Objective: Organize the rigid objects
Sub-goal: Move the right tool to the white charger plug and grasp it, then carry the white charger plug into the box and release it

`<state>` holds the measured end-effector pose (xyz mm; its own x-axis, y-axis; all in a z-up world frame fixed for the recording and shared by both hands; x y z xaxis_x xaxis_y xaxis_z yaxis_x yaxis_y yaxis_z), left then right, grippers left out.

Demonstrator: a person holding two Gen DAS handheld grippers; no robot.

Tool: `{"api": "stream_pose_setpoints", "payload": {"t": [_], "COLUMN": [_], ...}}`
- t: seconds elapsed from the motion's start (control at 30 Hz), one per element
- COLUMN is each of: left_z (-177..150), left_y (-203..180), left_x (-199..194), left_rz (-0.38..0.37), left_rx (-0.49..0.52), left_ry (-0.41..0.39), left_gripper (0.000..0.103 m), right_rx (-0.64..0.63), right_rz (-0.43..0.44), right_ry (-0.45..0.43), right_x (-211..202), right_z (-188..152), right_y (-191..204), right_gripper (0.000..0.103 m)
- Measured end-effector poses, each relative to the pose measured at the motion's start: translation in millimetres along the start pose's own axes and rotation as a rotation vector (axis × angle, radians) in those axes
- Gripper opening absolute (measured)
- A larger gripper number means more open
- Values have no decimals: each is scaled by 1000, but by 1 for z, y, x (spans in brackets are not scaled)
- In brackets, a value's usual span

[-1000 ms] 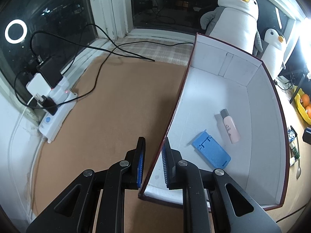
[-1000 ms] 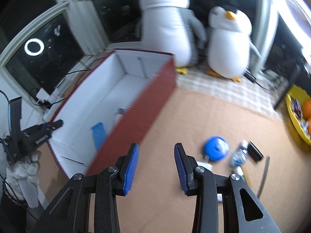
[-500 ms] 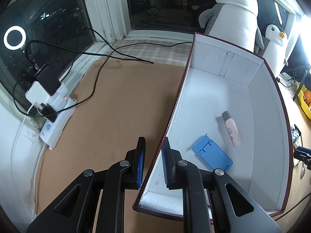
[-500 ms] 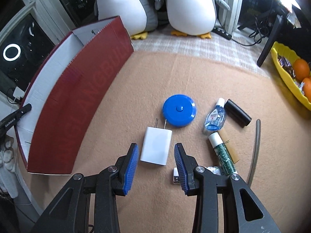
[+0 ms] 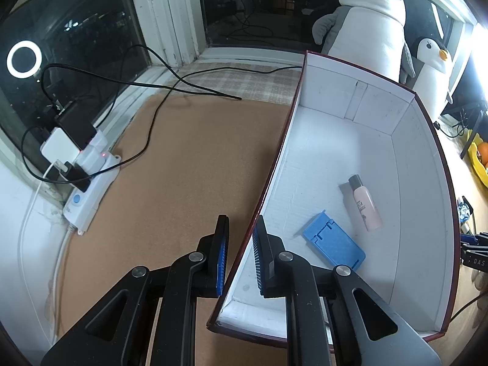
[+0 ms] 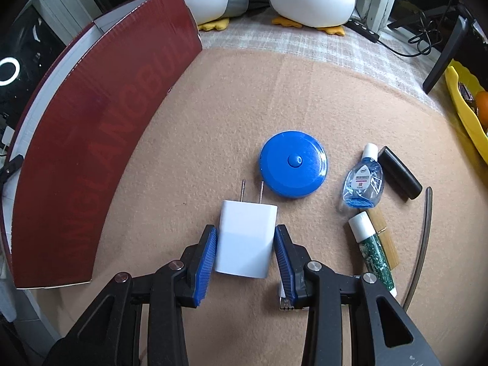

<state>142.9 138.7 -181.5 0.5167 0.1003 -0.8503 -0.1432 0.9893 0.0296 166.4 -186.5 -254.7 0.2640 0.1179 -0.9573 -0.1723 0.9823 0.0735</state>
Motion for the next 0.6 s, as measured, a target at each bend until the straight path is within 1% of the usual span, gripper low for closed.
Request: {"api": "stream_pose_setpoints", "payload": {"t": [0.13,0.33,0.43,0.6], "left_z": [0,-1,-2,-4], "left_y": [0,2,2,3], "left_x": [0,-2,-3,-5], "left_rz": [-1,-5,-9,-15], "left_rx": [-1,-8,-12,-17], "left_ry": [0,-3,-4,-7], "left_gripper": [14,14,14,14], "right_rx": [-6,-10,-5,-22], "right_rz": [-5,11,26,37], "right_ry": [7,3,-18,-76], "right_x": [2,1,-8,-35], "right_z": [1,-3,-4,-2], "right_y": [0,2,4,11], "right_gripper": [34,33,33,33]}}
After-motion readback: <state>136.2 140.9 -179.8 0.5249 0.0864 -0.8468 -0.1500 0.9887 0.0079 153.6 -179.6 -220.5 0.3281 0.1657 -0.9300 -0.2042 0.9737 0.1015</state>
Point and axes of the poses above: each gripper's, at about its wrist camera, not at the fingertips, and x roughly the way its jaws point, y to its left, z to its top, the point moved 5 cm from there along x, roughly the way its jaws point, and after that the axes turned 1 degree about -z, right-handed, at the moved point
